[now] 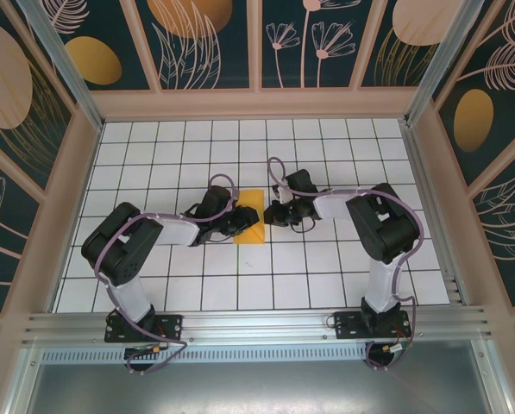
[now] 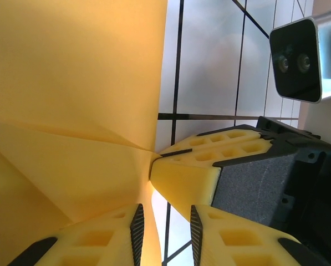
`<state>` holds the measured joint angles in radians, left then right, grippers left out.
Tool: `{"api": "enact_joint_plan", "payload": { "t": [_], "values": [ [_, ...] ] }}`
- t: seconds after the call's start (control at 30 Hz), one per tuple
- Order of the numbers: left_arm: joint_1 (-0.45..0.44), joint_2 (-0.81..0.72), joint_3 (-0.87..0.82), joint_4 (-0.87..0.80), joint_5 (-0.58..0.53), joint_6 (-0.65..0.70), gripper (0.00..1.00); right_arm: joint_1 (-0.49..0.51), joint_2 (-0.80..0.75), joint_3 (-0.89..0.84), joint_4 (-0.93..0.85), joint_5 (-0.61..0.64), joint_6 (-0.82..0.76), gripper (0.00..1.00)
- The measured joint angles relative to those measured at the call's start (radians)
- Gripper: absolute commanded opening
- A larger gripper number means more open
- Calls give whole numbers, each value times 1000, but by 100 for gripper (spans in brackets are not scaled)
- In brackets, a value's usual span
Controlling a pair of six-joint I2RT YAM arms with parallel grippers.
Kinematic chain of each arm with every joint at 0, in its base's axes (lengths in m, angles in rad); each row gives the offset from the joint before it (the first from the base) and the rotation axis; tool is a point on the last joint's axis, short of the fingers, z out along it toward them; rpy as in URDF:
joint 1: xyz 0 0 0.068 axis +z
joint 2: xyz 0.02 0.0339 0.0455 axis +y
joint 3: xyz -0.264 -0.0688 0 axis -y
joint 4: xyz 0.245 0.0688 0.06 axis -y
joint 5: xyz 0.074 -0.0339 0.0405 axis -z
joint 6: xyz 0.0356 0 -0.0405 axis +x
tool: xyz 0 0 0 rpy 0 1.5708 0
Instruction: Fold a paper plane with a square sheet of paper (pick it up from the middle)
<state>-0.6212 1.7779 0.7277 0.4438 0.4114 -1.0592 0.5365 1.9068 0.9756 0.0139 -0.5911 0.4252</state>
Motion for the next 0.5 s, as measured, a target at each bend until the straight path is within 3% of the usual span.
{"api": "enact_joint_plan", "payload": {
  "t": [0.5],
  "values": [
    [0,4,0,-2,0,0,32,0,0,0,5,-3,-13,8]
  ]
}}
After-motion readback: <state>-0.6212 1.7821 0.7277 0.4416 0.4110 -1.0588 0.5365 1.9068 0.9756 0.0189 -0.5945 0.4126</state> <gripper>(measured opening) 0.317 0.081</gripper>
